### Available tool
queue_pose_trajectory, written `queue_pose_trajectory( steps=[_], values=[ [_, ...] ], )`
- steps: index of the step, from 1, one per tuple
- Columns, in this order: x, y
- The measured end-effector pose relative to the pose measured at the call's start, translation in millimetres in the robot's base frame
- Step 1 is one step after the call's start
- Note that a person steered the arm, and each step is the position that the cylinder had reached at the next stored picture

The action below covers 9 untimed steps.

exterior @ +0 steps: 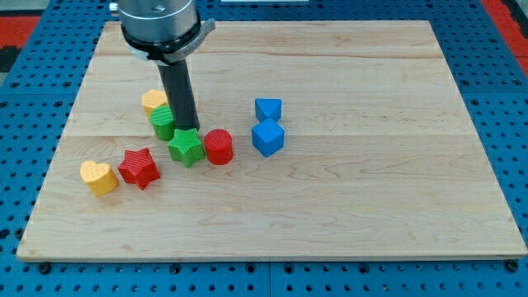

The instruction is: Push the yellow hexagon towards the red star

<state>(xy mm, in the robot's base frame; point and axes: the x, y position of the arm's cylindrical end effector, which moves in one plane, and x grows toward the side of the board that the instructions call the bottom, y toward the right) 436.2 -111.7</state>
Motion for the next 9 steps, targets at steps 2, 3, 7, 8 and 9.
queue_pose_trajectory(
  steps=[2,3,7,8,9],
  values=[
    [-43,21],
    [-53,-38],
    [-74,-80],
    [-54,-144],
    [-22,-136]
  ],
)
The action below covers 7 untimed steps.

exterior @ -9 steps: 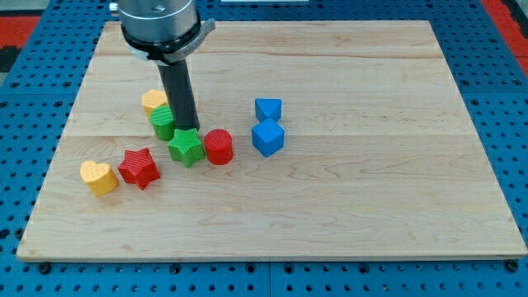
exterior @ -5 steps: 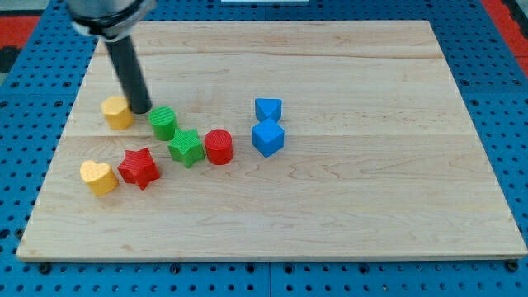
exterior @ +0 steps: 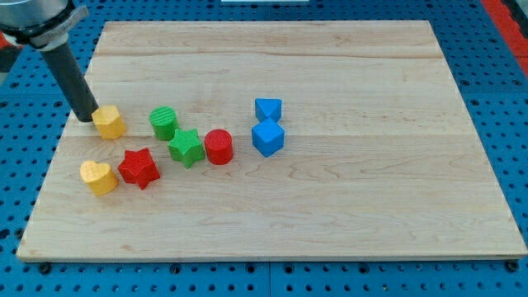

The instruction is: Push the yellow hexagon towards the red star

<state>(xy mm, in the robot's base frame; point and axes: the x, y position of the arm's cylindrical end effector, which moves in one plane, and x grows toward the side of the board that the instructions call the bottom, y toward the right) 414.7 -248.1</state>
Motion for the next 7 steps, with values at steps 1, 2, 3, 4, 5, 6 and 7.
queue_pose_trajectory(
  steps=[1,2,3,4,5,6,7],
  values=[
    [-26,43],
    [-37,105],
    [-8,101],
    [0,99],
    [-64,95],
    [-55,40],
    [-8,43]
  ],
)
